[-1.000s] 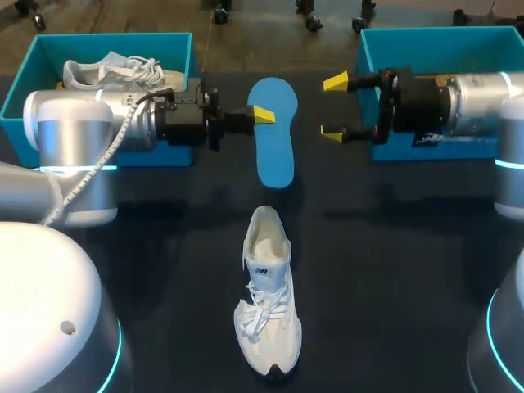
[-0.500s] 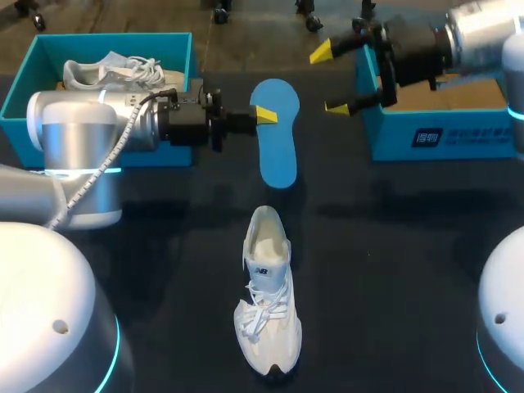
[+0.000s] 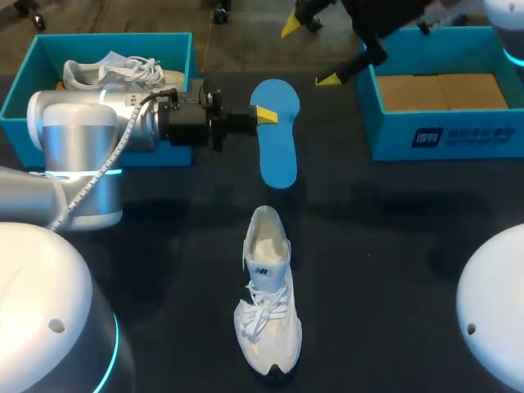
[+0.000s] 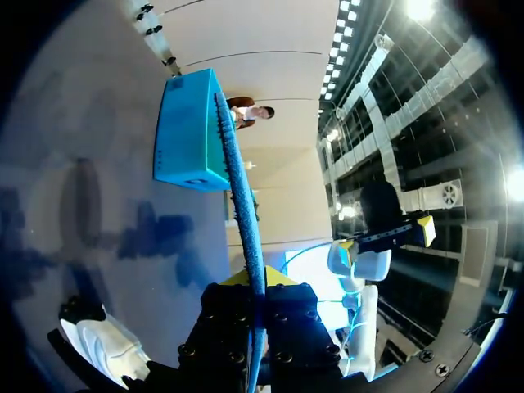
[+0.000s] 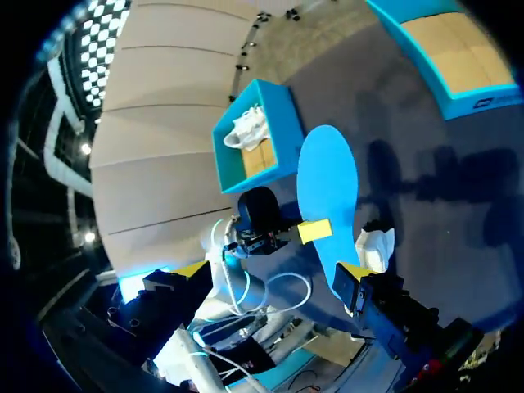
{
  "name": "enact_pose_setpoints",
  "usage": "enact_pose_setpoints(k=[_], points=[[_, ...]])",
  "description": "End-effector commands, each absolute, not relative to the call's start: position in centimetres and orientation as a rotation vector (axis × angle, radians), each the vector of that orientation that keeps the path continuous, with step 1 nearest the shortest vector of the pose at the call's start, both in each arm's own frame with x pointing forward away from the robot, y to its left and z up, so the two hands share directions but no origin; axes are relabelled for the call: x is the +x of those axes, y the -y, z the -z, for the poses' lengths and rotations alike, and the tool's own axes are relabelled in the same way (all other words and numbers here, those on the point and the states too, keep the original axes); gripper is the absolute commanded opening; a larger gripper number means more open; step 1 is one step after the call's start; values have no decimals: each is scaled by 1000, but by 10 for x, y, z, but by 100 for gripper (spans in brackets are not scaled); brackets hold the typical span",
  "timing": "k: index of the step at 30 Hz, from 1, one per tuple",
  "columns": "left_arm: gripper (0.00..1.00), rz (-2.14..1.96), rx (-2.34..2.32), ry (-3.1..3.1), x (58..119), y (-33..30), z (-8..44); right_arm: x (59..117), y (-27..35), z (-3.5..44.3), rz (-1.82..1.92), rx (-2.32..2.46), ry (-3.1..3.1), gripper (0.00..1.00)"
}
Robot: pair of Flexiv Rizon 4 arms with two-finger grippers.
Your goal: Take the shoe out of the shoebox, open the shoe tongue, remove and reinsert the insole, then place the shoe into the shoebox
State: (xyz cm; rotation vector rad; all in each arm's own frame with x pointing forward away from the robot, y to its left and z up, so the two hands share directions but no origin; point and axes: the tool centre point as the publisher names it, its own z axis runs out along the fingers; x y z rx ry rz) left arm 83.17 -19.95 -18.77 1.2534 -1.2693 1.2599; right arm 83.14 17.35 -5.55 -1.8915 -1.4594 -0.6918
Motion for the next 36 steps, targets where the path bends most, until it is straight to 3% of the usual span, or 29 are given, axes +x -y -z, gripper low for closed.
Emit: enact_pose_setpoints(k=[1,18,36], points=[[0,-1260,1255,1270,832,200,188,835,-184,48,198,-2195,1707,100],[0,-1260,1255,1270,832,200,188,827,-206,49,-42,-2365,1747,100],[0,-1260,1255,1270,832,200,188,812,-209,53,192,-2325,1752,100]])
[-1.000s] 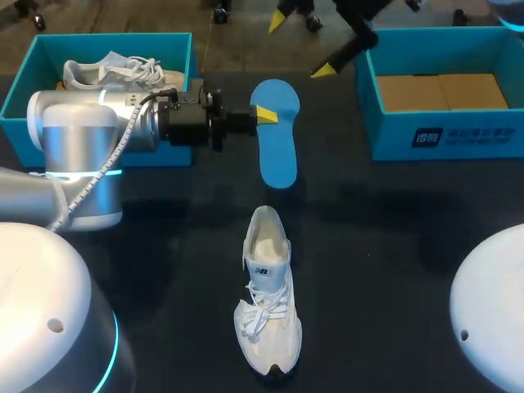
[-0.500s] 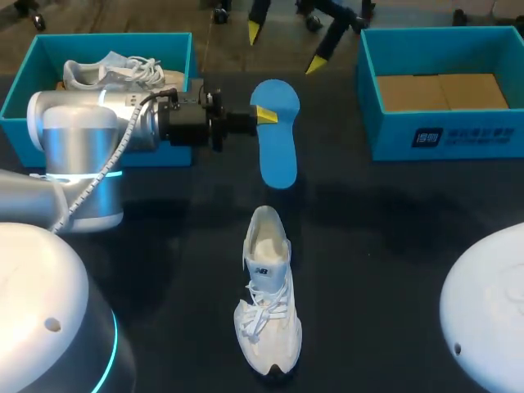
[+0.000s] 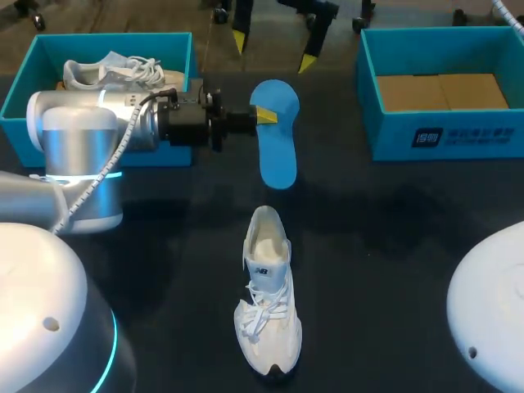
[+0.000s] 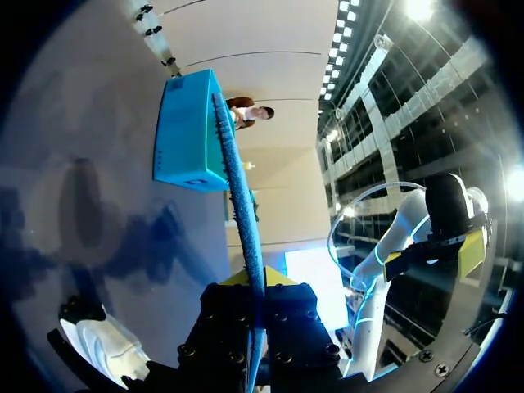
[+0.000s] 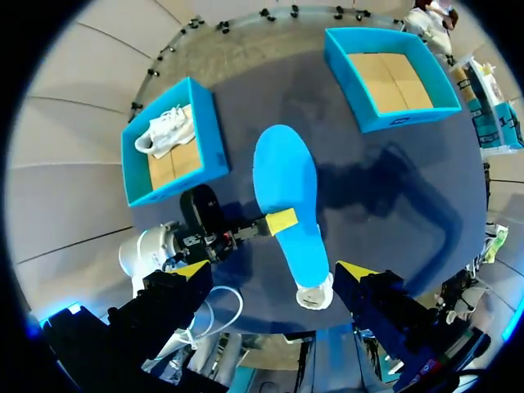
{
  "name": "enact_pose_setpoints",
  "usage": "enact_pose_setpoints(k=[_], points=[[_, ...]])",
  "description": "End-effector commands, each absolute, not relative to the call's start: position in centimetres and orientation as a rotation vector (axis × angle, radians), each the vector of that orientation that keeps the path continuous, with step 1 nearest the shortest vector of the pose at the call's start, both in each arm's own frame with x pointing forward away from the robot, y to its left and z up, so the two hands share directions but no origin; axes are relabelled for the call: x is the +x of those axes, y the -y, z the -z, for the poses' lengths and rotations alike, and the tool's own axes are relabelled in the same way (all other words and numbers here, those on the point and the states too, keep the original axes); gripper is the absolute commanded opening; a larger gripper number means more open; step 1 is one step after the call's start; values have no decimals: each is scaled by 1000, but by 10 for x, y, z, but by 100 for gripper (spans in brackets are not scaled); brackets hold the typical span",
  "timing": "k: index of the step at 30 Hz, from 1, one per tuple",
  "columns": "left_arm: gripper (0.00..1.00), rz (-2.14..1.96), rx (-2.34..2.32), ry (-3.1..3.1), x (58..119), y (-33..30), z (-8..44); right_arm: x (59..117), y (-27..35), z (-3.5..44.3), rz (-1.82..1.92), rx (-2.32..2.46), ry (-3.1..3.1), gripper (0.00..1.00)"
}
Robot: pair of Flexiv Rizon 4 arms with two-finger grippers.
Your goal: Take the shoe out of the shoebox, open the shoe tongue, remove and reinsert the insole, then place the shoe into the shoebox
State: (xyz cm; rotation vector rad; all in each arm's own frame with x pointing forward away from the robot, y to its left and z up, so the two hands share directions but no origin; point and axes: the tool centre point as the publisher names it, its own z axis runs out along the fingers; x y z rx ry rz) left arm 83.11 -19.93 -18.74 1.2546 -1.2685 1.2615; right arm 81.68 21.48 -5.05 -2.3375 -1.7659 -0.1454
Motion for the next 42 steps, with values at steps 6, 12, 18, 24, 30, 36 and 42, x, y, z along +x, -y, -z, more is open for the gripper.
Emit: enact_pose_setpoints(k=[6,12,18,24,30,36,42], points=[[0,-1260,1255,1270,832,200,188,816,-206,52,291,-2228,1745,100],[0,-1260,1255,1270,832,200,188,822,-195,59,487,-2037,1689,100],[0,-1260,1255,1270,832,200,188,818,-184,64,636,-1928,1603,100],[0,-1260,1255,1270,832,200,188,817,-168,67,857,-1743,1471,100],[0,-1260,1255,1270,832,200,188,815,-150,77,932,-1621,1347,100],[0,-1260,1255,1270,832,200,188,815,-136,96,1039,-1475,1190,100],[0,-1260,1255,1270,832,200,188,816,-134,111,1072,-1390,1110,100]])
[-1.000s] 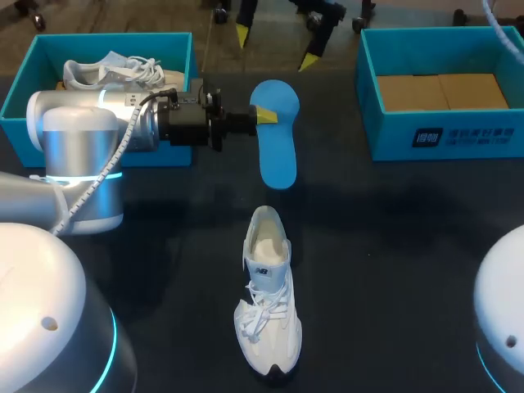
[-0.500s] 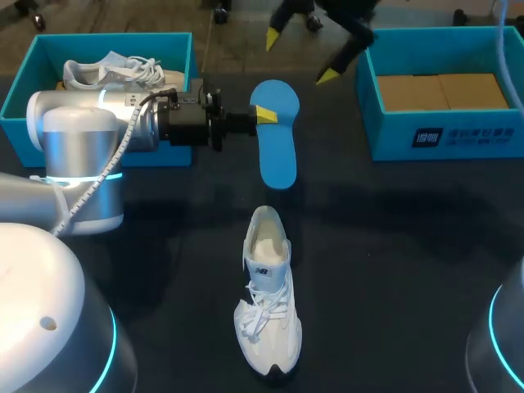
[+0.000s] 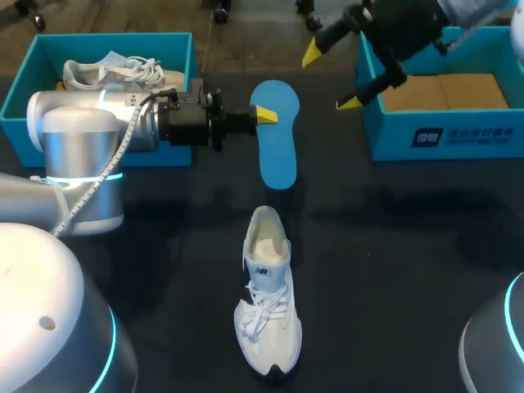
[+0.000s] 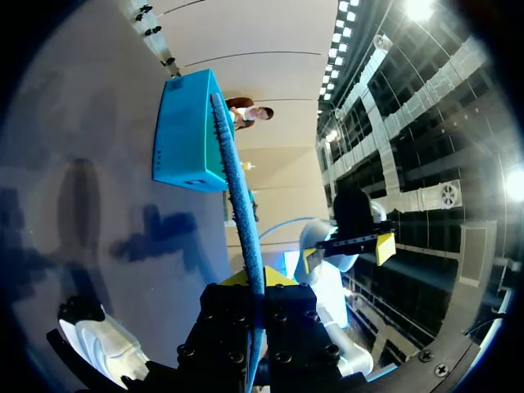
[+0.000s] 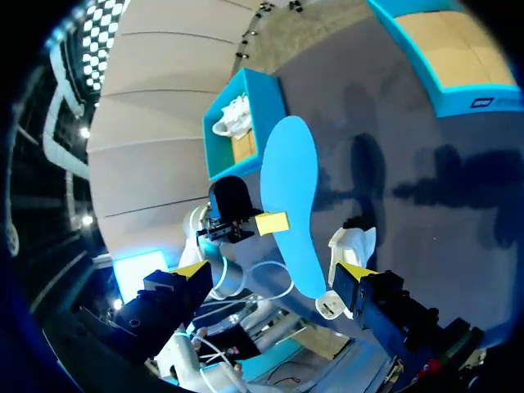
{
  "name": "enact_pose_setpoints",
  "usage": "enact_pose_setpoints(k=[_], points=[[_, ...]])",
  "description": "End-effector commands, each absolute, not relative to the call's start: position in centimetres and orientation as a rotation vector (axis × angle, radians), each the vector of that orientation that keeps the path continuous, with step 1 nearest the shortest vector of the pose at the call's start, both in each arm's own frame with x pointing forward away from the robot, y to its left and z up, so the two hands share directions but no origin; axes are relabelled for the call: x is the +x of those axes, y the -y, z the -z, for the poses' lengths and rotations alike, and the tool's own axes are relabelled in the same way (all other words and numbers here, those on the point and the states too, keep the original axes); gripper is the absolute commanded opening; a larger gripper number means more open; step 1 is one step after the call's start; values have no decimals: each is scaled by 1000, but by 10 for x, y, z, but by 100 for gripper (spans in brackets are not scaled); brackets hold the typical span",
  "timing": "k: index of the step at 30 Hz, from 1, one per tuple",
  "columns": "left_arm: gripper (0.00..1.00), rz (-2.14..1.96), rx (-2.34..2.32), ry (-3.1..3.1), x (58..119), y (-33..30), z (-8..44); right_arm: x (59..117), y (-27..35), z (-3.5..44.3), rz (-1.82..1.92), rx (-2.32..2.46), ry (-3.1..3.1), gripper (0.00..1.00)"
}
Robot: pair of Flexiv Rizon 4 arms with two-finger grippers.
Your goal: Take the shoe out of the shoebox, open the shoe tongue, remove and reinsert the insole, then place the shoe into the shoebox
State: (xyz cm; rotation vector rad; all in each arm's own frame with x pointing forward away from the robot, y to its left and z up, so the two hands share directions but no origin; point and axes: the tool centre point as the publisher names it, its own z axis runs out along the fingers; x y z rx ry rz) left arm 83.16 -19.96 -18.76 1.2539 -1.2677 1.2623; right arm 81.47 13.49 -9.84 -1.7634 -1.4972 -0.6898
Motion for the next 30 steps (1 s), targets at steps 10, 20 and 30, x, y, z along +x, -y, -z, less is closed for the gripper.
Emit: enact_pose_setpoints(k=[10,20,30], points=[[0,-1260,1255,1270,832,200,188,815,-133,127,1101,-1341,1054,100],[0,-1466,1171,1397,840,196,186,817,-135,140,1117,-1308,1024,100],[0,-2051,534,1906,844,181,171,814,-137,142,1114,-1297,1009,100]])
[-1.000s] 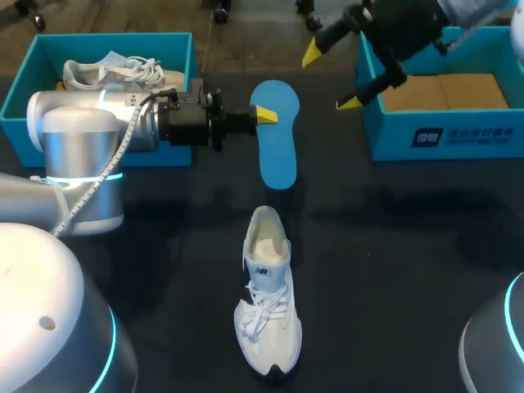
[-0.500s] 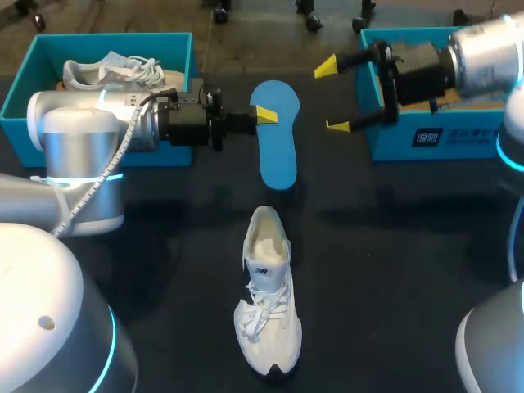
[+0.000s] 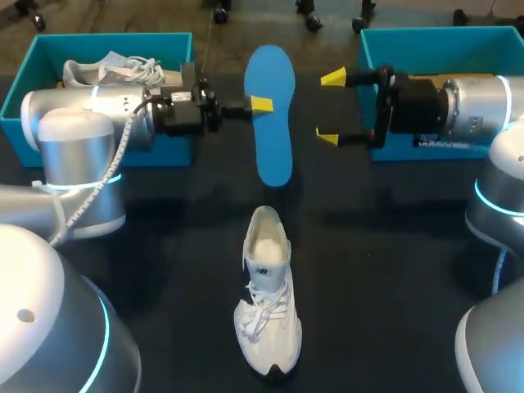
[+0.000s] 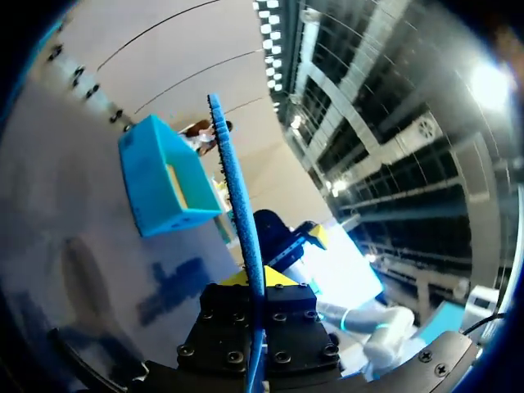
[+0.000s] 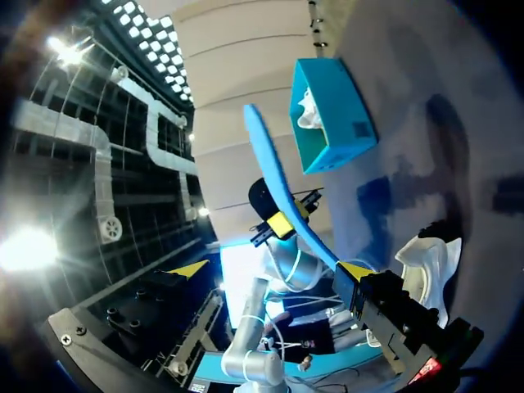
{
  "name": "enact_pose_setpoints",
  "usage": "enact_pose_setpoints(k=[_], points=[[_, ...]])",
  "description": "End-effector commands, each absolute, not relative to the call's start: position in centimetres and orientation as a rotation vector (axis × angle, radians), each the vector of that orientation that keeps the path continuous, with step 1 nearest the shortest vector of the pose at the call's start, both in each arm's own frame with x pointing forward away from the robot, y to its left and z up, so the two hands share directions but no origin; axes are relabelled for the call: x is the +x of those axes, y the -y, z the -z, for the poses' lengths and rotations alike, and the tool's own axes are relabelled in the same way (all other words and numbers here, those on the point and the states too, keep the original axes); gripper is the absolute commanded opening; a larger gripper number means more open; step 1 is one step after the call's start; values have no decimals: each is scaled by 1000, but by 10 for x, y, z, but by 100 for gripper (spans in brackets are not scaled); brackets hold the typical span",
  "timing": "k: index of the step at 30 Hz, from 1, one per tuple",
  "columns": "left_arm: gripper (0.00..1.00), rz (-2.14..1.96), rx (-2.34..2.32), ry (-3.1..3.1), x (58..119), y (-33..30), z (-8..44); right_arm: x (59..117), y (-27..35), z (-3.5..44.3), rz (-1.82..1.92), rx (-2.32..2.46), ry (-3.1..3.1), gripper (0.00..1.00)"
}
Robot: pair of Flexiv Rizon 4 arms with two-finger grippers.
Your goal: Take the shoe out of the shoebox, open the shoe tongue, remove and reinsert the insole, then place the shoe into the shoebox
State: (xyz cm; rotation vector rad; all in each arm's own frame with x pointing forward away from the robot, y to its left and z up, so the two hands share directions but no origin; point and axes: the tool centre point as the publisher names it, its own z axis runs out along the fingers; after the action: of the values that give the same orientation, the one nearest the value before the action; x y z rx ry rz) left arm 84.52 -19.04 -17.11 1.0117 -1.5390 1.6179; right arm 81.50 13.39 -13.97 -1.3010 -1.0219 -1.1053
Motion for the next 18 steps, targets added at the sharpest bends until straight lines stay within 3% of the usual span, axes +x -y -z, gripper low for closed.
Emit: enact_pose_setpoints(k=[1,10,18], points=[[0,-2104,467,1964,844,180,172,814,-137,142,1115,-1296,1007,100],[0,-2514,-244,2178,854,163,165,813,-137,144,1126,-1313,1028,100],[0,-2429,-68,2255,860,166,158,813,-138,140,1145,-1331,1118,100]])
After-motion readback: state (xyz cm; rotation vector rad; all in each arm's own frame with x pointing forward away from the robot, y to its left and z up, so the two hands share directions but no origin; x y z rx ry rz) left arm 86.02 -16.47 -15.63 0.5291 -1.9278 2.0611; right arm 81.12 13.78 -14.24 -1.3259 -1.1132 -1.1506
